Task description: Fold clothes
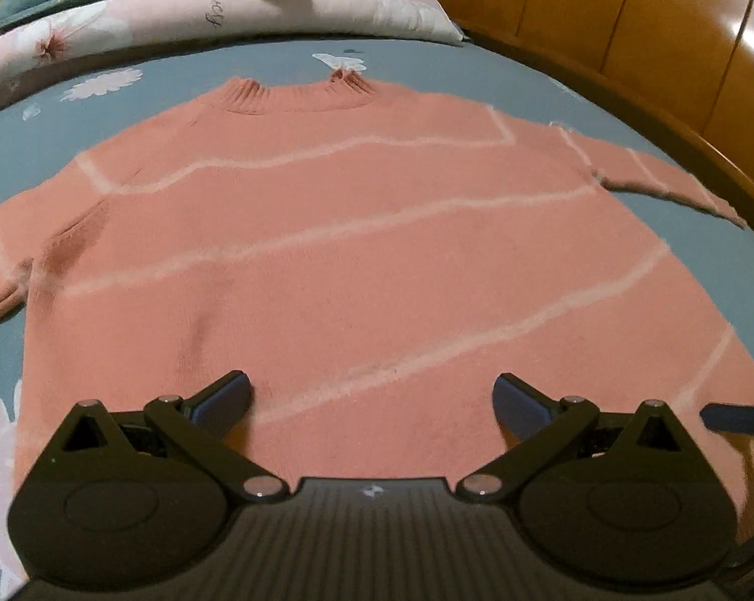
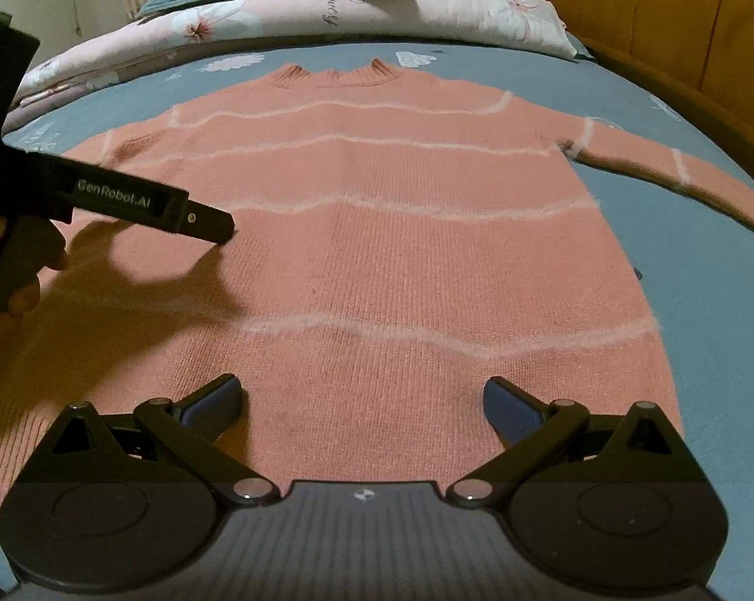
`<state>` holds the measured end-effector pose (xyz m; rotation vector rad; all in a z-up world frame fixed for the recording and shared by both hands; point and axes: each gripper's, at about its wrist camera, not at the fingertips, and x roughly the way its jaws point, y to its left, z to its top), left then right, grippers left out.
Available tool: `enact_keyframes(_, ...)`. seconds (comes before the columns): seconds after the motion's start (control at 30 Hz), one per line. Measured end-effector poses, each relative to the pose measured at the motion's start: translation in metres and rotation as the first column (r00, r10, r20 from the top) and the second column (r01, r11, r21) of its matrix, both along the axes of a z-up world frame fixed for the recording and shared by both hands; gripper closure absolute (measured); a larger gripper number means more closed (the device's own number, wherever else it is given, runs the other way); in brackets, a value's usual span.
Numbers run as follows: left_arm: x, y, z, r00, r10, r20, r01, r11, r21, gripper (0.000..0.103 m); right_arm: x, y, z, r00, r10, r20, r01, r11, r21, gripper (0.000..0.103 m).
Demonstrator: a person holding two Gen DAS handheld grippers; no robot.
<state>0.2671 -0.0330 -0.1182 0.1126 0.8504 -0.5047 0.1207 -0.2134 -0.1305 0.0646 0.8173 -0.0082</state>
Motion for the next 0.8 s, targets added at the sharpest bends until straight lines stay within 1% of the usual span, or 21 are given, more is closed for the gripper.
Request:
enact_keyframes(0.1,-0.007,0.005,-0.001,1.0,0.029,0.013,-0.028,1.0,-0.008,0.001,-0.002,-0.003,-0.002,1.0,0.014,0.015,-0.014,1.0,0.002,0.0)
enact_keyframes(0.2,-0.025,0.011,-0.005,0.997,0.045,0.064,-0.044,0.999,-0.019,0.001,-0.003,-0.008,-0.001,0.999,0.047,0.024,-0.047,0.999,0.008,0.0)
enact_keyframes(0.3,-0.043,0.01,-0.006,0.992,0.055,0.113,-0.061,0.997,0.046,0.001,-0.005,-0.013,0.0,0.996,0.087,0.03,-0.088,0.996,0.015,0.0)
enact_keyframes(0.33,-0.049,0.012,-0.004,0.991,0.068,0.112,-0.075,0.996,0.055,0.001,-0.006,-0.015,0.001,0.994,0.101,0.032,-0.101,0.995,0.017,0.0)
enact_keyframes(0.47,-0.074,0.017,0.014,0.991,0.095,0.097,-0.105,0.988,0.111,0.001,-0.021,-0.032,0.016,0.988,0.124,0.092,-0.129,0.99,0.053,0.0)
enact_keyframes(0.53,-0.091,0.018,0.018,0.992,0.082,0.091,-0.091,0.991,0.099,0.001,-0.029,-0.042,0.021,0.983,0.128,0.132,-0.137,0.988,0.064,0.0)
enact_keyframes(0.6,-0.108,0.017,0.015,0.994,0.07,0.08,-0.078,0.992,0.103,0.001,-0.031,-0.048,0.017,0.983,0.138,0.117,-0.146,0.987,0.064,0.0)
enact_keyframes(0.7,-0.128,0.011,0.002,0.995,0.085,0.061,-0.092,0.988,0.123,0.001,-0.036,-0.047,0.0,0.98,0.169,0.102,-0.173,0.984,0.029,0.0)
enact_keyframes(0.77,-0.141,0.014,0.0,0.99,0.126,0.062,-0.131,0.988,0.082,0.001,-0.046,-0.047,-0.008,0.967,0.198,0.16,-0.201,0.98,-0.001,0.0)
enact_keyframes(0.8,-0.147,0.014,0.0,0.989,0.139,0.057,-0.143,0.987,0.074,0.001,-0.051,-0.049,-0.011,0.961,0.202,0.191,-0.206,0.978,0.003,0.0)
